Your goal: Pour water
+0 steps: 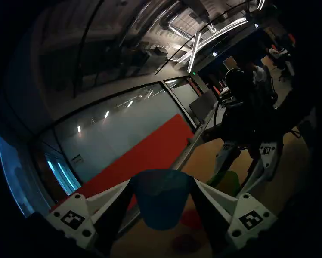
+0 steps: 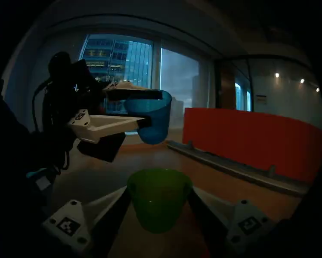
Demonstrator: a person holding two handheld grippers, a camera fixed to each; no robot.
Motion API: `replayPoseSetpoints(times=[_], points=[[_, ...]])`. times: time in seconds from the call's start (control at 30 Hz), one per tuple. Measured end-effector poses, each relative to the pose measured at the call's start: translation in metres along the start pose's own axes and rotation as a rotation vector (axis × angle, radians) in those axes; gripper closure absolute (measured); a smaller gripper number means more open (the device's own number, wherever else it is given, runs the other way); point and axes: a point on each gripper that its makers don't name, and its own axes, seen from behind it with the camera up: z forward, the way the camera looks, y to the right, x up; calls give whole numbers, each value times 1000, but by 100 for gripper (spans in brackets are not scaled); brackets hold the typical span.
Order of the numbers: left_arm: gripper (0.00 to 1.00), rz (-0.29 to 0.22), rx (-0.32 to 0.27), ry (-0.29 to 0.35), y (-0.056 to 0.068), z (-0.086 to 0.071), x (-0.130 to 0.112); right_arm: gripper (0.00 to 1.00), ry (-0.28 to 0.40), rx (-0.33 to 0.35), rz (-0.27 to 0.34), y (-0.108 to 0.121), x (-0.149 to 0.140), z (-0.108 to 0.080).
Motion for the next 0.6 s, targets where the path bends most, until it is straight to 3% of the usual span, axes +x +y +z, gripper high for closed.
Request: replayPoseSetpoints(times=[0.6], points=[[11,172,23,-1,-7,-2,18,9,4,39,7,-15,-3,7]])
